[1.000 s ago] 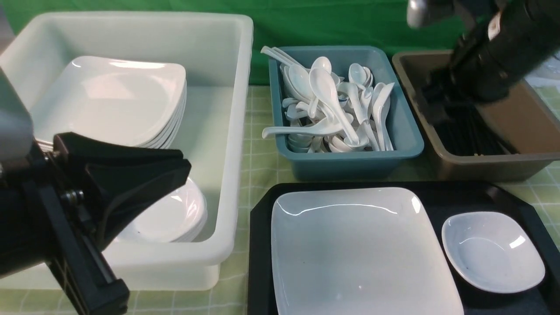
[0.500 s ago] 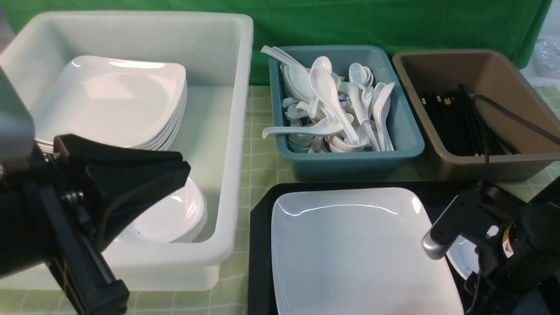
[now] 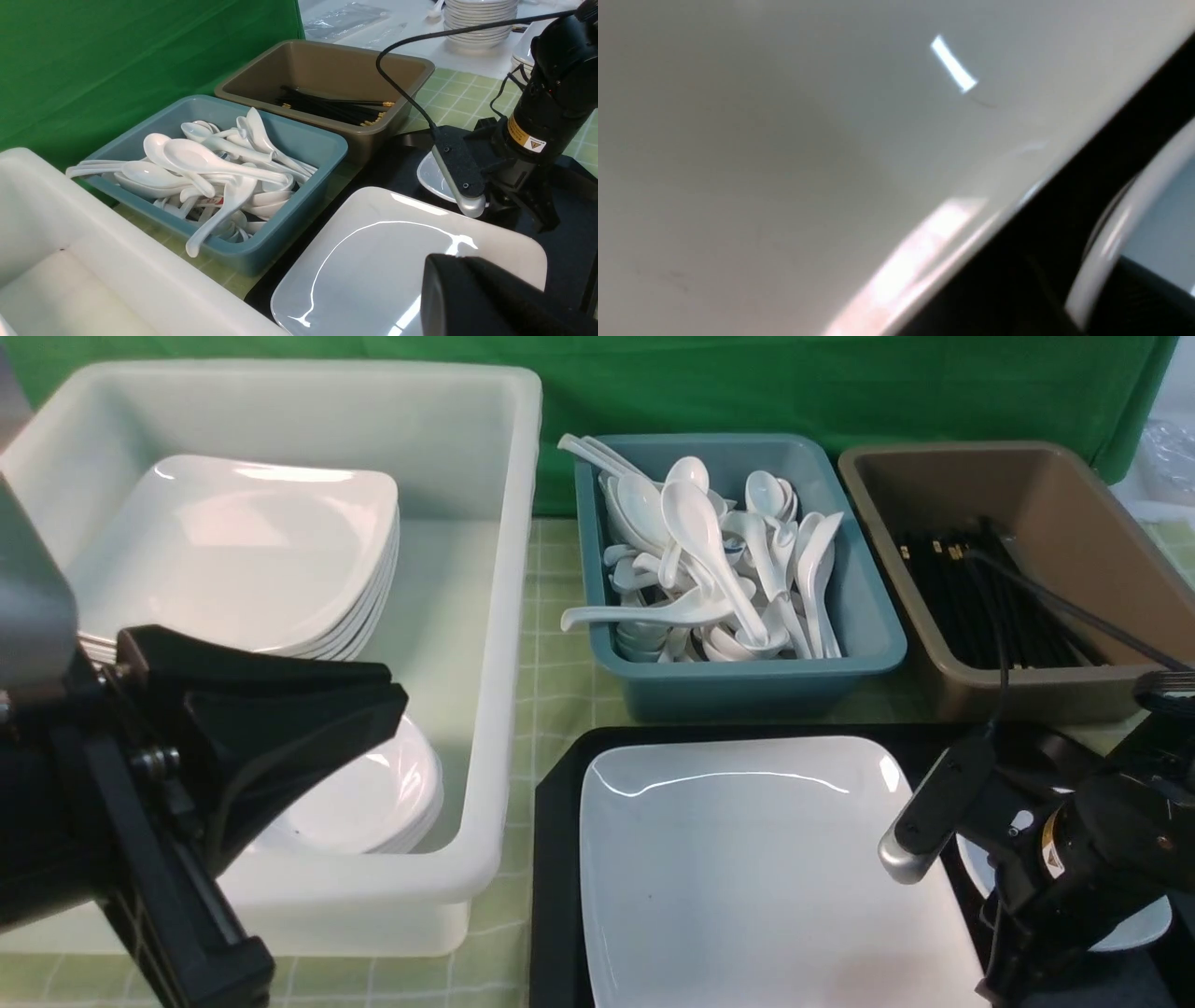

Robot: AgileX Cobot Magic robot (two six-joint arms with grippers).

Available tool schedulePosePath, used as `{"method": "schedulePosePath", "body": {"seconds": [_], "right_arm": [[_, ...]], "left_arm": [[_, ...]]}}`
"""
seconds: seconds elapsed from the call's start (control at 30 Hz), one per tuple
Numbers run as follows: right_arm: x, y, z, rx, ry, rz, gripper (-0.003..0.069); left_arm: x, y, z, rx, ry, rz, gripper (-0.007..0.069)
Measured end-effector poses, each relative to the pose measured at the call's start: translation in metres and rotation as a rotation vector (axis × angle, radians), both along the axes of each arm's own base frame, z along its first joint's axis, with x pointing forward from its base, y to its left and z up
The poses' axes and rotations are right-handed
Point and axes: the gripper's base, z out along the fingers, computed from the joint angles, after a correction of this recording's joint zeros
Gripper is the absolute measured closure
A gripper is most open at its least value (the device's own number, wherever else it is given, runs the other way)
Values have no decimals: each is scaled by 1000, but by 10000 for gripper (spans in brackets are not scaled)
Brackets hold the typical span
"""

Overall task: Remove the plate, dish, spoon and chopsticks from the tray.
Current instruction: Use the right arm to grab a small plate from the dinner plate, then use the right arm to put the small plate into the large storage box on the left

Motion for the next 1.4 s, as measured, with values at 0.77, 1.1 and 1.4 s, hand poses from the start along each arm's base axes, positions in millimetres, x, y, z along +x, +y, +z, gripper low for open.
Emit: {"method": "schedulePosePath", "body": {"seconds": [0.77, 1.1, 1.4], "right_arm": [[-16, 262, 217, 526, -416, 573, 596], [43, 362, 97, 341, -282, 620, 592], [44, 367, 80, 322, -233, 608, 372]], "left_arm": [[-77, 97, 19, 4, 26, 393, 603], [-87, 103, 14, 5, 53, 390, 603], [-88, 101, 14, 9, 49, 366, 603]]}}
